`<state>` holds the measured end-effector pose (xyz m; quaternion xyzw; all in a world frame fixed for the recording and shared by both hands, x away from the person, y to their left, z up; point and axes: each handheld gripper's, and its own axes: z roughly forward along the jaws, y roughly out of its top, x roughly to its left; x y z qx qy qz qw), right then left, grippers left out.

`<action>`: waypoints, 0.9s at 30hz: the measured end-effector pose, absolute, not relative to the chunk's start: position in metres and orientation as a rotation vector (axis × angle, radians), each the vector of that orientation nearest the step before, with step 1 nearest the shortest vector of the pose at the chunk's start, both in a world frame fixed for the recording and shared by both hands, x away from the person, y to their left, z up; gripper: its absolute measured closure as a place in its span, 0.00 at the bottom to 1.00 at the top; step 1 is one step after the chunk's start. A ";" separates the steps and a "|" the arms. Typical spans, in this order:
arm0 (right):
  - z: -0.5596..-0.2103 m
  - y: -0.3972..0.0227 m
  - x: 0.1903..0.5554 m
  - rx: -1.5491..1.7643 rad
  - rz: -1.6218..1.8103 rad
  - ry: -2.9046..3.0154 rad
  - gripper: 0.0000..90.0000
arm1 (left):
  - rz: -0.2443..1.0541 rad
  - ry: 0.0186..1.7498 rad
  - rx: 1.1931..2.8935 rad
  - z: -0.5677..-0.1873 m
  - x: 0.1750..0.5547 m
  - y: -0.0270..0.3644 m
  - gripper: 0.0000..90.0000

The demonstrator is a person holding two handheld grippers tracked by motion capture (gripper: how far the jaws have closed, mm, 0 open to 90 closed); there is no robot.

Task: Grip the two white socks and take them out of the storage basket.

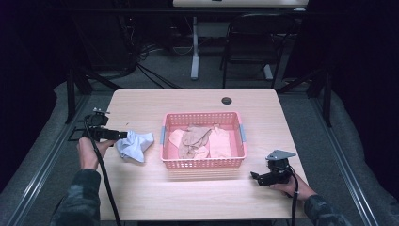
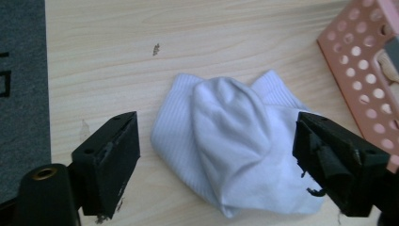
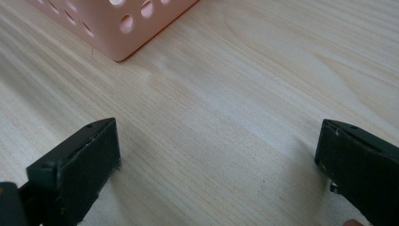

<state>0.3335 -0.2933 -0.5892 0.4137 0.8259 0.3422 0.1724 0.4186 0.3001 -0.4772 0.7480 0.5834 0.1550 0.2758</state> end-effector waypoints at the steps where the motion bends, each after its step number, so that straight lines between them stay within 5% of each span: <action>1: -0.589 -0.293 0.334 1.172 0.973 2.343 0.00 | 0.433 1.558 2.016 -0.475 0.415 0.299 0.16; 16: -0.589 -0.293 0.334 1.173 0.969 2.342 0.00 | 0.491 1.483 2.047 -0.486 0.350 0.292 0.02; 27: -0.589 -0.293 0.334 1.171 0.970 2.343 0.00 | 0.484 1.524 2.040 -0.517 0.317 0.304 0.00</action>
